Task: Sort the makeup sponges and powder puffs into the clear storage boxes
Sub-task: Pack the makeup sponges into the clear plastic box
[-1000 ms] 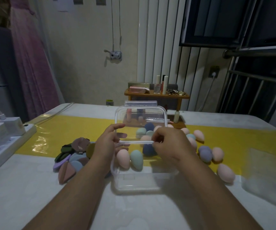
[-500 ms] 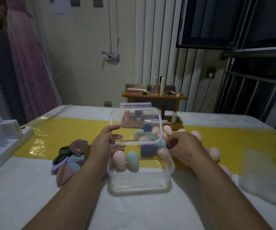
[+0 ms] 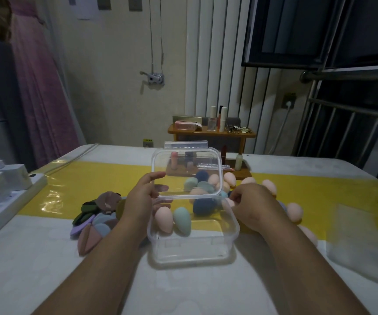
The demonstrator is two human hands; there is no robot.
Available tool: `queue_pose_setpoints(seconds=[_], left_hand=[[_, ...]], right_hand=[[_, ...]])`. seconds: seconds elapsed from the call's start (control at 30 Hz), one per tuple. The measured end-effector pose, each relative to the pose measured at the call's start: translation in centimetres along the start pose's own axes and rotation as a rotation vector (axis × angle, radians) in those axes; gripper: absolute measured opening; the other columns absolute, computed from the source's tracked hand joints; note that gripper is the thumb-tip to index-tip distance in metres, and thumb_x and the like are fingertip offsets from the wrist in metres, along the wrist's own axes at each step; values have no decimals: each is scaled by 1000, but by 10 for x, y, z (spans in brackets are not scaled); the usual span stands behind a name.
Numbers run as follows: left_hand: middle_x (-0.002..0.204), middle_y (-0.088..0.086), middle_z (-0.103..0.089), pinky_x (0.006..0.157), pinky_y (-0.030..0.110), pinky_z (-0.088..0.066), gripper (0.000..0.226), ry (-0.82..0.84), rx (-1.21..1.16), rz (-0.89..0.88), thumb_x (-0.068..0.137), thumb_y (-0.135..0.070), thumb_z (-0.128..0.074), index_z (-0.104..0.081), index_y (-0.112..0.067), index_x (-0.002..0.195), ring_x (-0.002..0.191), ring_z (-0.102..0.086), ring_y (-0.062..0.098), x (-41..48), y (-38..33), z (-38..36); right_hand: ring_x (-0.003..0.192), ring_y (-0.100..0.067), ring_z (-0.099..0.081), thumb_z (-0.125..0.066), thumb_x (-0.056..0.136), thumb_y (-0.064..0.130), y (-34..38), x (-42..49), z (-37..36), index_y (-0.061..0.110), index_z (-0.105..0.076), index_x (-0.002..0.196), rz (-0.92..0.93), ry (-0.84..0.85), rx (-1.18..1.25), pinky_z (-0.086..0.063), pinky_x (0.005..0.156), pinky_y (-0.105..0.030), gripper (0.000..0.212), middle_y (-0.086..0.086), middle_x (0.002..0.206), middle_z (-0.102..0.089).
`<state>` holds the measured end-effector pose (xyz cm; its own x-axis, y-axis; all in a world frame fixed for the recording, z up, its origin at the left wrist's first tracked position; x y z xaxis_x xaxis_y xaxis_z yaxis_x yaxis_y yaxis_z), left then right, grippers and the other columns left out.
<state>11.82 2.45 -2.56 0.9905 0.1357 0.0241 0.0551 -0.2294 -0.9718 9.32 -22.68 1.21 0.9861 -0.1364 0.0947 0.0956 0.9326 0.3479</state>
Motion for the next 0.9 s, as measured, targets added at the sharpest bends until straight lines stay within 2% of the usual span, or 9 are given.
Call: queue_pose_setpoints(seconds=[0.13, 0.2, 0.3, 0.37, 0.5, 0.57, 0.73, 0.8, 0.9], left_hand=[[95, 17, -58, 72, 40, -53, 51, 6, -4, 3, 85, 8, -28, -66, -18, 107, 81, -59, 37, 1, 0, -1], [94, 16, -58, 73, 40, -53, 51, 9, -15, 4, 85, 9, -27, -66, -17, 107, 79, -59, 36, 0, -1, -2], [95, 17, -58, 73, 41, -54, 52, 10, -16, -1, 85, 9, -27, -66, -17, 108, 79, -58, 35, -1, -1, -2], [96, 17, -58, 74, 41, -54, 52, 10, -8, -3, 85, 8, -28, -66, -17, 109, 81, -58, 35, 0, -1, -1], [98, 17, -59, 67, 36, -55, 51, 7, 0, -1, 85, 7, -29, -66, -18, 110, 84, -59, 37, 0, -1, -1], [99, 17, -59, 63, 33, -55, 52, -2, 14, -2, 85, 7, -29, -66, -16, 112, 85, -60, 37, 0, -1, 1], [99, 19, -58, 69, 38, -56, 52, -3, 9, -10, 82, 8, -29, -67, -17, 107, 83, -60, 37, 1, 0, 1], [99, 20, -58, 72, 41, -56, 52, -6, 10, -12, 81, 8, -29, -67, -17, 106, 83, -59, 36, 1, 0, 1], [99, 20, -57, 72, 41, -56, 52, 0, 7, -11, 82, 9, -28, -67, -17, 106, 83, -58, 37, 1, 0, 0]], right_hand=[[86, -16, -54, -72, 85, 29, 1, -5, 23, 26, -68, 112, 17, -197, 36, -42, 69, -28, 28, 2, 107, -63], [87, -15, -51, -70, 86, 29, 4, -11, 34, 28, -62, 114, 44, -290, 93, -43, 70, -29, 30, 5, 106, -58], [82, -14, -53, -62, 91, 28, 15, -18, 40, 31, -55, 102, 137, -349, 173, -49, 65, -31, 13, 7, 100, -55], [84, -14, -54, -61, 91, 25, 21, -19, 37, 30, -60, 98, 180, -314, 233, -51, 69, -32, 9, 5, 102, -57], [93, -13, -54, -60, 88, 14, 31, -19, 29, 29, -74, 97, 255, -233, 450, -41, 78, -28, 22, 6, 105, -57], [92, -7, -53, -60, 86, 18, 40, -21, 23, 29, -77, 96, 306, -167, 495, -40, 80, -25, 22, 8, 102, -57], [93, -7, -53, -67, 87, 27, 51, -23, 0, 39, -72, 101, 344, 8, 383, -49, 84, -26, 19, 17, 104, -48], [93, -6, -52, -63, 90, 26, 55, -25, -2, 38, -71, 110, 352, 29, 316, -46, 84, -23, 24, 14, 107, -48], [96, -7, -54, -62, 90, 24, 56, -26, -4, 37, -60, 126, 350, 47, 253, -48, 82, -24, 38, 10, 112, -54]])
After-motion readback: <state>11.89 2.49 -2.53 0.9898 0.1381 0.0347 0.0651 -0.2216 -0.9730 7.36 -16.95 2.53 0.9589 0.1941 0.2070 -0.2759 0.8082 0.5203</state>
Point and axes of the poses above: each hand's wrist, its own x-axis towards the middle knuckle, its own z-axis out of the back of the hand, y = z × x, the point moved 9 cm from there along x, towards the middle knuckle
